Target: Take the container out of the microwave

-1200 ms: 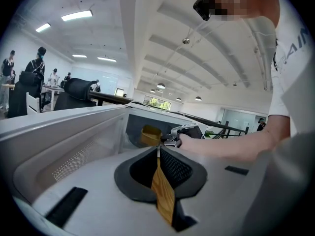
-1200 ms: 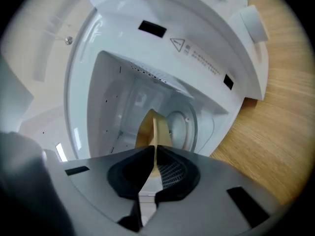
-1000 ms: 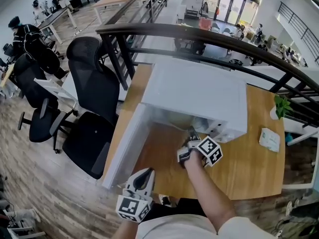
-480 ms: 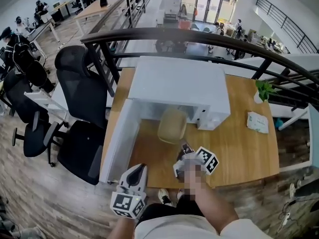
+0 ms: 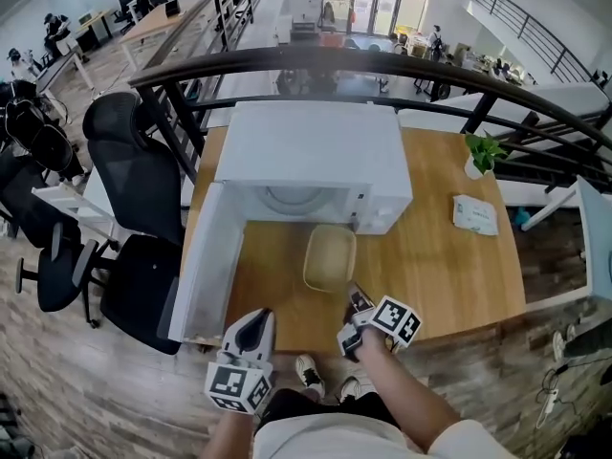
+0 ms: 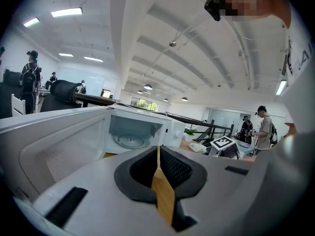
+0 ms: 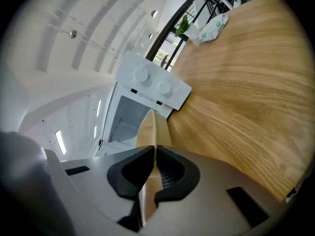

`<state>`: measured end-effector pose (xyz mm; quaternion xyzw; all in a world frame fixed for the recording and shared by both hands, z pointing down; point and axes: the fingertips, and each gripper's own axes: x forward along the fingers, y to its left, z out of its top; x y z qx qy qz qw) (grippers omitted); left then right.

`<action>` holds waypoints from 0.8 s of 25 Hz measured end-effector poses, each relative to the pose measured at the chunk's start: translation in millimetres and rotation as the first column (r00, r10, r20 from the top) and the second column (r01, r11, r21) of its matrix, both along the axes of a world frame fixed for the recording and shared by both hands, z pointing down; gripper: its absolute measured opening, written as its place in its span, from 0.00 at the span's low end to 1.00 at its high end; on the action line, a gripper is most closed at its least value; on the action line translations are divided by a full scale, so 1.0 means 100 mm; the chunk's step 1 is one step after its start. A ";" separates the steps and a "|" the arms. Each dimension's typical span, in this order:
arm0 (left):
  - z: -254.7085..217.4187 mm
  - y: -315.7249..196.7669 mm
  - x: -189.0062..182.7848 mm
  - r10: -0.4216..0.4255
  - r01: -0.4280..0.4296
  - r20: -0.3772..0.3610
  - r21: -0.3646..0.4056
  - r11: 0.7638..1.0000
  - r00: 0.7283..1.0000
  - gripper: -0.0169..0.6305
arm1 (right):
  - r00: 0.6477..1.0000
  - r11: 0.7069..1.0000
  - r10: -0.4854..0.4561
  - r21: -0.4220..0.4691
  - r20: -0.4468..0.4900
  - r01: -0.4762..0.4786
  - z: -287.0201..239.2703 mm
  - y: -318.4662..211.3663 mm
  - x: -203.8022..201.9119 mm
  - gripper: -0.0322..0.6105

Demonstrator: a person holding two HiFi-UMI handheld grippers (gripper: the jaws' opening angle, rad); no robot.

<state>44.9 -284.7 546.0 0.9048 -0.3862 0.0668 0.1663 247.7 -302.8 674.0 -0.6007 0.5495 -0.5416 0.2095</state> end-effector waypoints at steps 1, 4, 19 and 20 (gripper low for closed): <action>0.00 0.04 0.04 0.001 -0.001 0.002 -0.002 1.000 1.000 0.09 | 1.000 1.000 0.000 -0.009 -0.009 0.000 0.05 0.07 0.06 0.11; 0.01 0.18 0.14 0.002 -0.002 0.011 -0.009 1.000 1.000 0.09 | 1.000 0.999 0.002 -0.035 -0.027 -0.003 0.21 0.24 0.22 0.11; -0.09 0.68 0.25 -0.010 0.011 0.037 -0.009 1.000 0.999 0.09 | 0.992 0.997 -0.056 -0.059 -0.114 0.050 0.47 0.69 0.54 0.28; -0.11 0.71 0.27 -0.012 0.012 0.035 -0.005 1.000 0.999 0.09 | 0.988 0.997 -0.069 -0.055 -0.138 0.062 0.43 0.71 0.56 0.28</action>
